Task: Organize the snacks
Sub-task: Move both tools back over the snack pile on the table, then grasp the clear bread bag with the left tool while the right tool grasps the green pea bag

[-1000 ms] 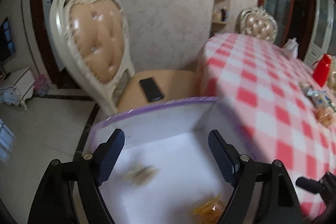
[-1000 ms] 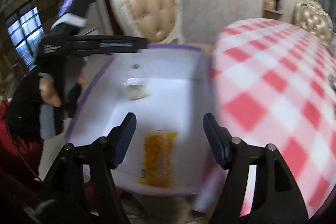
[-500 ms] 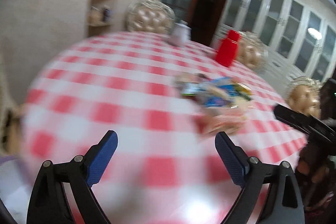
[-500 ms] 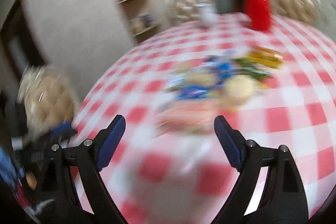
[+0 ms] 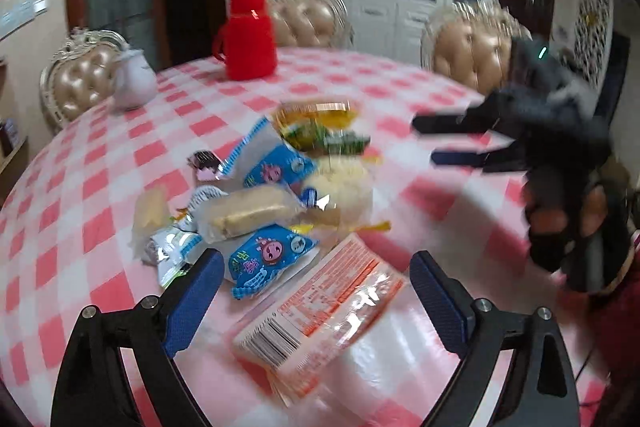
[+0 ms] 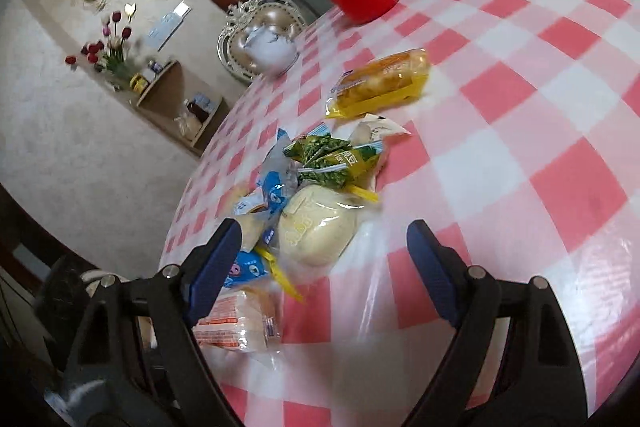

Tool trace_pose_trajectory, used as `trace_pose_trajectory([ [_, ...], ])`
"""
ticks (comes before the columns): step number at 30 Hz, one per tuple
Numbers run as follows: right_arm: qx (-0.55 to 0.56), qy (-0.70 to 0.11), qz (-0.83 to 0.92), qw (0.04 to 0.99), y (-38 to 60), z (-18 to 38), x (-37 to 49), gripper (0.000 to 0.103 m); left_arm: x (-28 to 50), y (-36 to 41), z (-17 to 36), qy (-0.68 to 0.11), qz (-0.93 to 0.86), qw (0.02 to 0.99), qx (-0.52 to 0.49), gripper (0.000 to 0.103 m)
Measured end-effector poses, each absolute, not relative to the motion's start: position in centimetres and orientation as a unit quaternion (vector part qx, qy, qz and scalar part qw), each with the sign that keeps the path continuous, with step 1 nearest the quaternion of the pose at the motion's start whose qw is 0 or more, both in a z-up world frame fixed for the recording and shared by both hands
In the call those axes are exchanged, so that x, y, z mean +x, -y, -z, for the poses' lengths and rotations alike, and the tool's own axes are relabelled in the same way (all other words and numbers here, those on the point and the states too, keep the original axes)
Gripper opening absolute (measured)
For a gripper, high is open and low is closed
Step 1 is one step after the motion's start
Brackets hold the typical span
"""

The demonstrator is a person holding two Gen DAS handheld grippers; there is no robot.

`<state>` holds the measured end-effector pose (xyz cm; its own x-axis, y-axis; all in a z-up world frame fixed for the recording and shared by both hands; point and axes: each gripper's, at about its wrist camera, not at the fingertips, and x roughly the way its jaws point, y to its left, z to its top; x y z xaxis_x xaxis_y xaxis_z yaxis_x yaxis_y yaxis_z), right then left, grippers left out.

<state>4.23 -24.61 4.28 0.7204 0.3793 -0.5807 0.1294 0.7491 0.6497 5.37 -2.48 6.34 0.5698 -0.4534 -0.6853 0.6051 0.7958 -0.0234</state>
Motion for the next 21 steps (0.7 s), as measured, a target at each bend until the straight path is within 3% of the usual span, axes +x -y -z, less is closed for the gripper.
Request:
trace_pose_trajectory([
  [6,0.314,-0.371,-0.086,0.87,22.7,-4.9,4.2,0.087,5.3,2.1,-2.4,-0.433,0.358,0.823,0.087,0.093],
  [9,0.291,-0.379,-0.075,0.875,22.1,-4.6,4.4,0.087,4.1,2.4,-3.4,-0.418,0.424,0.802,0.052,0.093],
  [13,0.291,-0.378,-0.067,0.877,22.3,-4.4,4.1,0.087,5.0,2.3,-3.5,-0.416,0.375,0.827,0.042,0.093],
  [20,0.249,-0.377,-0.042,0.891,21.7,-4.6,4.0,0.087,4.9,5.6,-1.0,-0.445,0.336,0.825,0.094,0.093],
  [21,0.243,-0.381,-0.042,0.891,21.5,-4.5,4.1,0.087,4.8,6.1,-0.8,-0.447,0.326,0.827,0.102,0.088],
])
